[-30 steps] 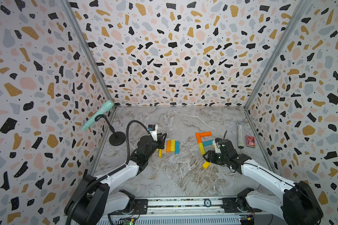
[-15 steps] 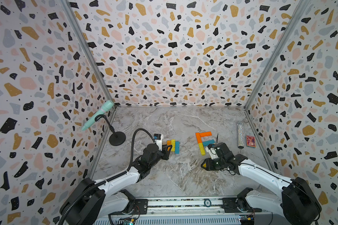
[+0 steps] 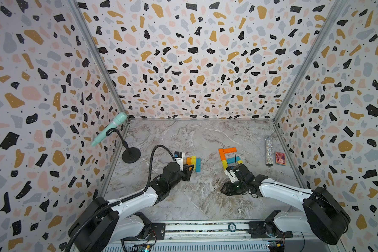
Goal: Assemble the number 6 with building blocks
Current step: Assemble the building block at the center of the board.
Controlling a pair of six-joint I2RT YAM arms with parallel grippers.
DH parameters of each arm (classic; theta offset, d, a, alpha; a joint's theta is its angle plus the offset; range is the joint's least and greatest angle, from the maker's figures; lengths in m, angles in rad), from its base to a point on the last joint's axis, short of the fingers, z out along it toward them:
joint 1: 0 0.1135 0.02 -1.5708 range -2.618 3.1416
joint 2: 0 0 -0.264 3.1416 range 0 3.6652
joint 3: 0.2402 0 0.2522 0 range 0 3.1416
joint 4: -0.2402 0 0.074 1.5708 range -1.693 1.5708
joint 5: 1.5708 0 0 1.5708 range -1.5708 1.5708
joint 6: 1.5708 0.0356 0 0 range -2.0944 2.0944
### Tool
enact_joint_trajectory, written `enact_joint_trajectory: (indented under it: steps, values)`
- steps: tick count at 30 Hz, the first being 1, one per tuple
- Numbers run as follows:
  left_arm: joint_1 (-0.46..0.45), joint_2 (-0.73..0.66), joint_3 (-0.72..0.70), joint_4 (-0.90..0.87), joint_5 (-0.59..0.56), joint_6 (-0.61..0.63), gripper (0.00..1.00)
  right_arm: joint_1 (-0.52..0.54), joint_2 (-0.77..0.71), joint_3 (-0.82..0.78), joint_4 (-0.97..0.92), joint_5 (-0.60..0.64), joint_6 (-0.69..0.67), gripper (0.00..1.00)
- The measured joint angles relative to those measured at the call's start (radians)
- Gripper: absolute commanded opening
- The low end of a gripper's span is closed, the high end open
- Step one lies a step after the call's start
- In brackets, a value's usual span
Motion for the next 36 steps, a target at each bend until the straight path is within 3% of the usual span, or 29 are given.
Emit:
enact_joint_trajectory:
  steps: [15, 20, 26, 30, 36]
  values:
    - [-0.006, 0.003, 0.001, -0.023, -0.016, 0.001, 0.35, -0.059, 0.034, 0.028, 0.063, 0.031, -0.040, 0.45]
    - [-0.028, 0.026, 0.002, 0.003, -0.011, -0.006, 0.25, -0.117, -0.113, 0.010, 0.074, 0.010, -0.034, 0.43]
    - [-0.122, 0.147, 0.023, 0.072, 0.001, -0.036, 0.20, -0.325, -0.404, -0.139, 0.101, -0.069, 0.001, 0.31]
    - [-0.162, 0.230, 0.055, 0.106, 0.009, -0.053, 0.20, -0.342, -0.402, -0.206, 0.089, -0.129, 0.007, 0.25]
    - [-0.204, 0.301, 0.089, 0.152, 0.012, -0.067, 0.20, -0.330, -0.375, -0.269, 0.090, -0.185, 0.018, 0.24]
